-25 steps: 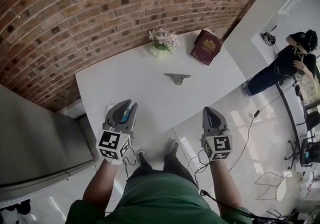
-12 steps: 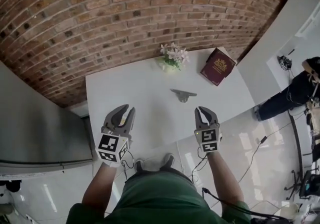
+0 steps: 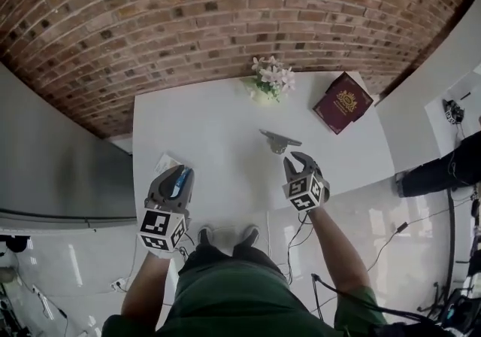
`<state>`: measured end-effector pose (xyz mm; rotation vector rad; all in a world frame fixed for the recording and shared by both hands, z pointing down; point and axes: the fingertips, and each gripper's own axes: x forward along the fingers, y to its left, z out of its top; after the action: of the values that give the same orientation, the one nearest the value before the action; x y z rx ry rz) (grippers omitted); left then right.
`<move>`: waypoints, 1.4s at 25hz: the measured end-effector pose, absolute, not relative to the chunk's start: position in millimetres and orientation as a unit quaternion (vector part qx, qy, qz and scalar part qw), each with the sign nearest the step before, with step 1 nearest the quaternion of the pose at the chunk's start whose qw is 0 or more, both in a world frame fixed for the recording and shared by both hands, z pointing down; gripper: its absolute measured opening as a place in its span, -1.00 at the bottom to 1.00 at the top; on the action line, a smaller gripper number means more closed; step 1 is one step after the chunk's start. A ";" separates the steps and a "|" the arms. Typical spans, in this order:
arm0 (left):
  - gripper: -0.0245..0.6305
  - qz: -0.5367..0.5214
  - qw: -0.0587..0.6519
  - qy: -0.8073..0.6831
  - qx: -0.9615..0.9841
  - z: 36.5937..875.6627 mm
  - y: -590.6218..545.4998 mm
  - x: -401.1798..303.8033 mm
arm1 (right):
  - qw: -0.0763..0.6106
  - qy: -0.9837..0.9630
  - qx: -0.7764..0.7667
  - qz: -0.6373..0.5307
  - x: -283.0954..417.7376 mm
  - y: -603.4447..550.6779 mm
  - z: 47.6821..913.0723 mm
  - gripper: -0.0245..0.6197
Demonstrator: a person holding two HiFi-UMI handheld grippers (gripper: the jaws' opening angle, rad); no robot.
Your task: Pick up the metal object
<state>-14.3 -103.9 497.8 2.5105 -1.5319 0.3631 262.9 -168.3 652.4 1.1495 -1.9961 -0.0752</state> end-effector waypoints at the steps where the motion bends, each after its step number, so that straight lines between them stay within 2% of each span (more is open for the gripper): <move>1: -0.69 0.124 0.092 -0.522 0.839 499.2 -102.3 -17.6 | 0.414 -0.792 0.449 -0.025 264.3 -173.7 661.4 -0.65; 15: -0.69 0.127 0.125 -0.575 0.799 517.1 -103.8 -90.2 | 0.506 -0.762 0.404 -0.026 254.0 -223.0 733.6 -0.60; 26: -0.69 0.134 0.151 -0.575 0.793 529.1 -107.7 -108.1 | 0.570 -0.726 0.384 -0.034 254.4 -243.1 775.0 -0.59; 35: -0.69 0.138 0.148 -0.579 0.790 535.7 -110.4 -128.7 | 0.570 -0.715 0.404 -0.040 255.8 -253.9 774.4 -0.74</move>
<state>-128.7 -110.4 535.7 2.2715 -1.6663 0.3975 255.8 -253.9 774.4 0.9476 -1.6781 -0.0944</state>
